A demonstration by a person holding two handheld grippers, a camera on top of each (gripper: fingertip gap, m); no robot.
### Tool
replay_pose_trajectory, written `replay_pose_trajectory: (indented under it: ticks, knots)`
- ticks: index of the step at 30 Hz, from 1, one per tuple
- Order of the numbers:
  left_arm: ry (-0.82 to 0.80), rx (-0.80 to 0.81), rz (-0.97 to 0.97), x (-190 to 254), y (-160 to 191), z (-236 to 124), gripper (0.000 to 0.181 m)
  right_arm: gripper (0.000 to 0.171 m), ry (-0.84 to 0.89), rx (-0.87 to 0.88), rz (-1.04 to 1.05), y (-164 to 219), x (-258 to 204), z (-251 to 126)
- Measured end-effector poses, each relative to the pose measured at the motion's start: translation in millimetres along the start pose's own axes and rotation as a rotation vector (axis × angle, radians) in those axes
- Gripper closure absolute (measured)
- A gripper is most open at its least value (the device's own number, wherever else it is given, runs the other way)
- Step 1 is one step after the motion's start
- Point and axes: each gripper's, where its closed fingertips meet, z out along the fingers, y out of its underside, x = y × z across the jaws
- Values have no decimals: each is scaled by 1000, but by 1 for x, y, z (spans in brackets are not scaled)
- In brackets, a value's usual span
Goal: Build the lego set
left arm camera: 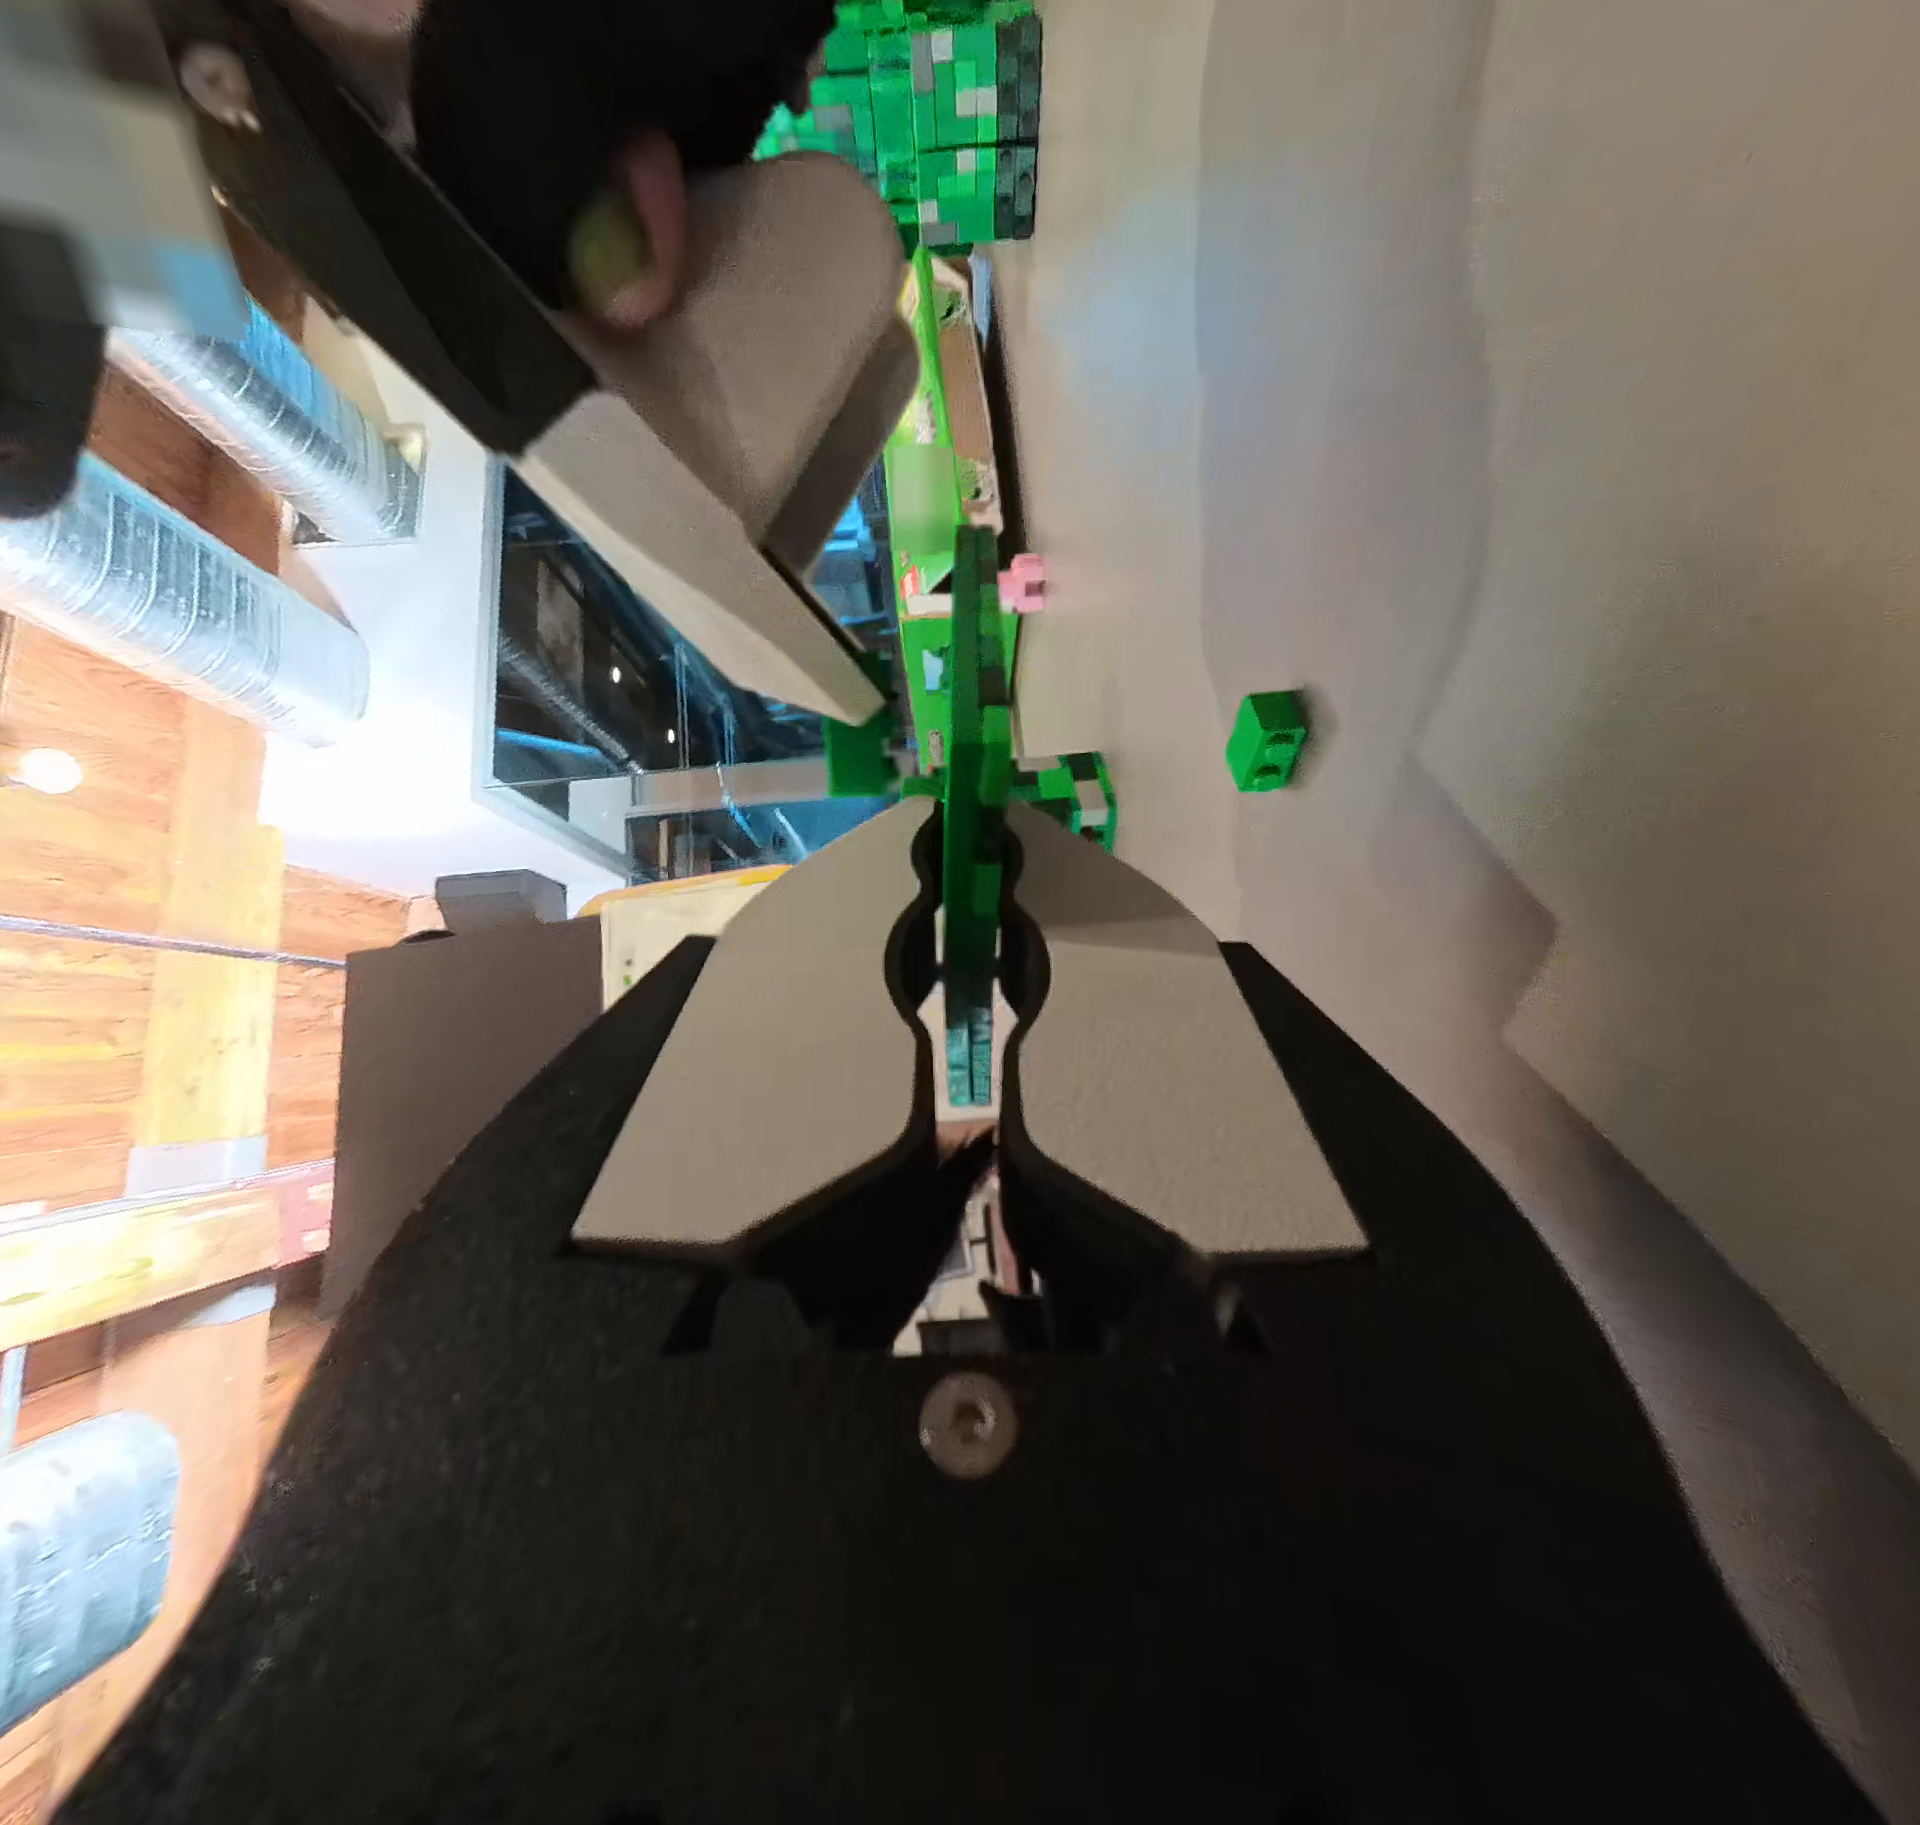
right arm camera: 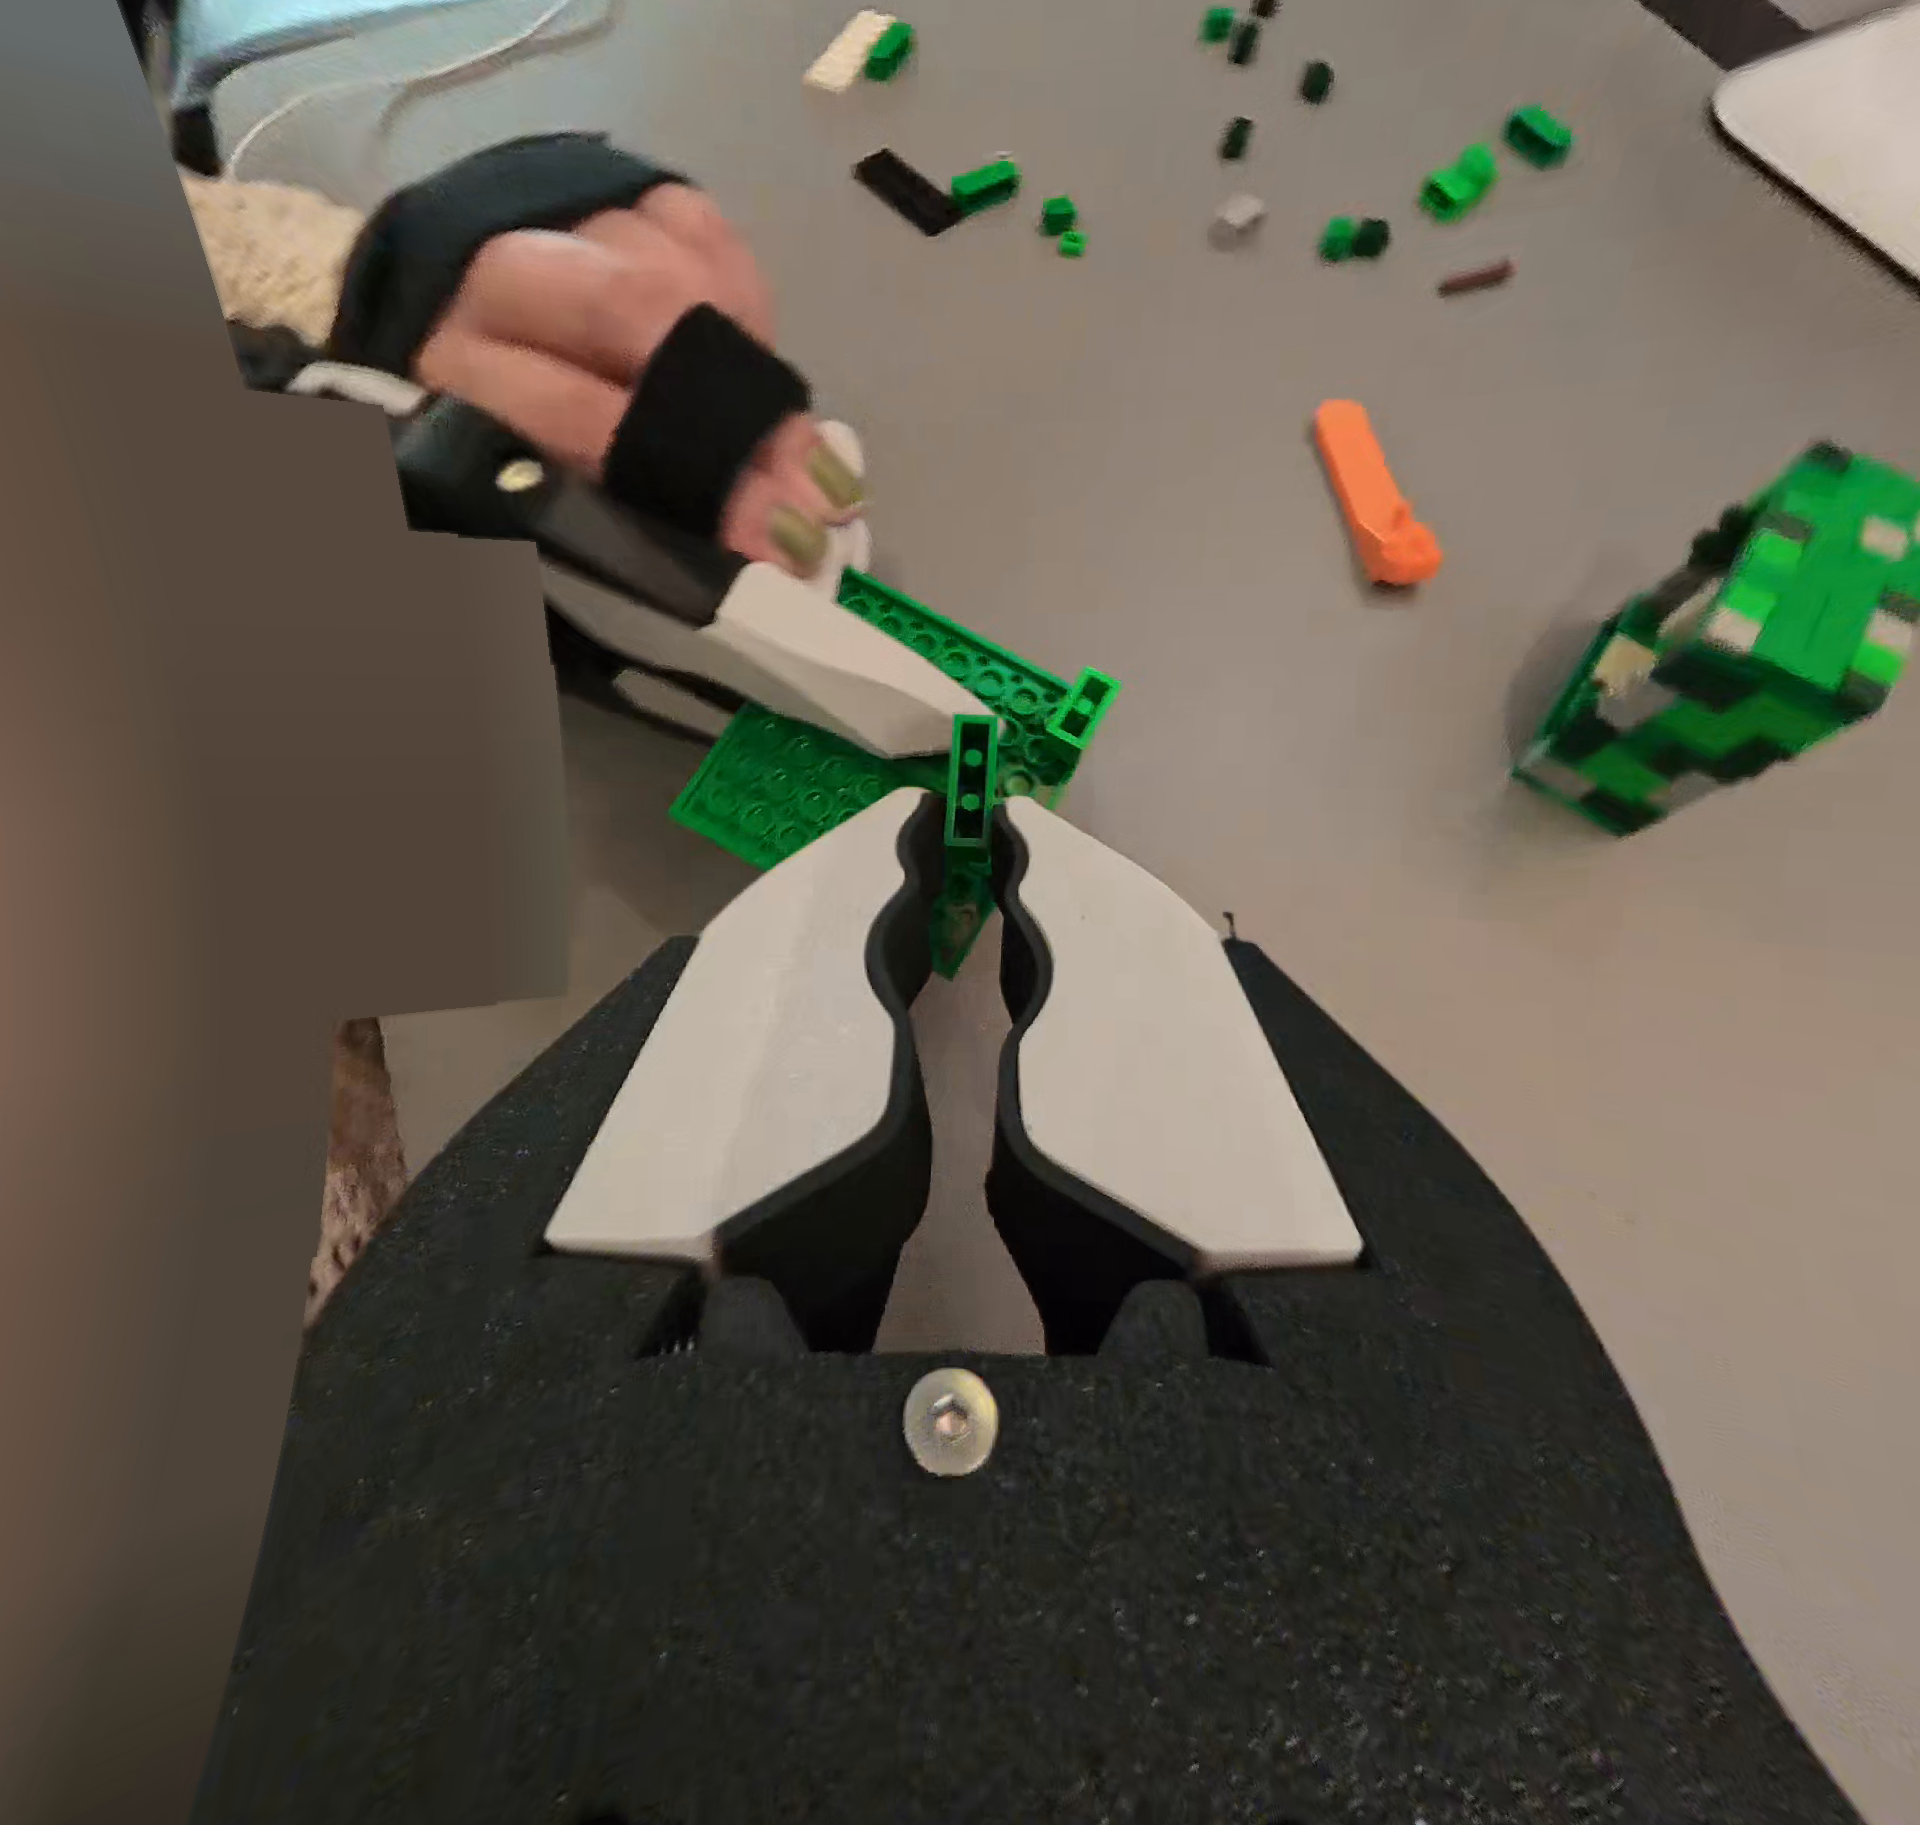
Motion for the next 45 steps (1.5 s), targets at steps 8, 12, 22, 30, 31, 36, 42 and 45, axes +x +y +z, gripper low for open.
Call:
replay_pose_trajectory:
  ticks: [8, 12, 22, 30, 31, 36, 42, 45]
  knots:
    - [-29, -99, 4, -5, 6, 2, 176, 163, 142, 22, 228, -1, 15, 6]
    - [-46, -117, 36, -6, 6, 2, 176, 163, 185, 16, 303, -2, 17, 7]
    - [-56, -111, 49, -6, 4, 2, 176, 163, 229, -34, 303, -2, 16, 6]
    - [-57, -105, 43, -6, 3, 1, 176, 150, 210, -66, 265, -3, 9, 6]
    - [-57, -105, 40, -6, 3, 1, 176, 149, 207, -67, 265, -4, 9, 6]
    - [-56, -98, 22, -7, 3, 1, 176, 144, 190, -65, 259, -5, 5, 5]
    - [-52, -89, 8, -7, 3, 1, 176, 139, 175, -60, 233, -6, 2, 3]
    - [-56, -86, 3, -8, 3, 0, 176, 137, 170, -51, 221, -8, 1, 1]
